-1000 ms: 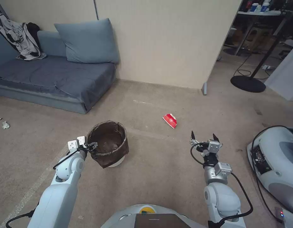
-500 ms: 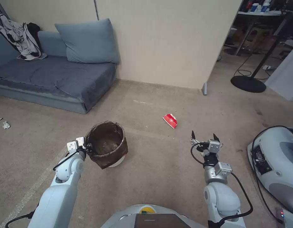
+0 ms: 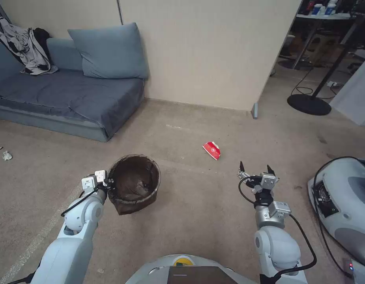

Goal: Pick up the trash bin, then pick up the garbage from the floor and place it into the trash bin.

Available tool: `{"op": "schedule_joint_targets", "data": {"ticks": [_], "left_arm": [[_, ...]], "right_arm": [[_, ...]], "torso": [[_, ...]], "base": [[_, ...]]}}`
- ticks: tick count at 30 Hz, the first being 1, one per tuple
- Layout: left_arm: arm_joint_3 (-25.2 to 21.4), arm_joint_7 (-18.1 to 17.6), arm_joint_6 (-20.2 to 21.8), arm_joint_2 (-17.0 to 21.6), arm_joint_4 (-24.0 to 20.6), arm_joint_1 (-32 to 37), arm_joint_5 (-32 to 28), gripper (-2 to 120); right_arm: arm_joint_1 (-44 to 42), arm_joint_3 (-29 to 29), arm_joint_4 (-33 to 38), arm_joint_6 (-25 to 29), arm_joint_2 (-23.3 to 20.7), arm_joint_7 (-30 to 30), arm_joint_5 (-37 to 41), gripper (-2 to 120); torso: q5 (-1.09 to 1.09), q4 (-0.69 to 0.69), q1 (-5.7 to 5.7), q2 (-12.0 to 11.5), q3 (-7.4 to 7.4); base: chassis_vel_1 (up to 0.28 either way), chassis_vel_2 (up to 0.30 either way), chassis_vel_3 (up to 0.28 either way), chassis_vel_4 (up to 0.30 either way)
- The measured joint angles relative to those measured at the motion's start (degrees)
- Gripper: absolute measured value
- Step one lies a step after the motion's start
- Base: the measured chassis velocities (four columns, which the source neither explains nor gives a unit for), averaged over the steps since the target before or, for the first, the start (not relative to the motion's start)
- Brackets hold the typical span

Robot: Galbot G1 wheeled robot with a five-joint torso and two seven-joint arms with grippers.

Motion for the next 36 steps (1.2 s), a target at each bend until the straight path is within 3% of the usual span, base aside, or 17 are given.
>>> {"op": "schedule_joint_targets", "data": {"ticks": [5,13,36], "left_arm": [[-0.6,0.4,-0.7,0.6,-8.3,3.0,0.0,3],[-1.1,-0.5,-1.6,0.4,-14.8,4.9,0.0,3],[-0.8,-0.4,-1.4,0.0,-15.2,4.7,1.2,3]], "right_arm": [[0.1,0.4,1.0,-0.5,0.0,0.3,0.5,100],[0.2,0.4,2.1,-1.1,0.0,0.4,0.6,100],[0.1,0.8,2.8,-1.1,0.0,0.8,0.8,100]], "torso": [[0.03,-0.01,0.00,0.0,0.00],[0.02,0.00,0.00,0.0,-0.01],[0.02,0.00,0.00,0.0,-0.01]], "base": [[0.000,0.000,0.000,0.000],[0.000,0.000,0.000,0.000],[0.000,0.000,0.000,0.000]]}}
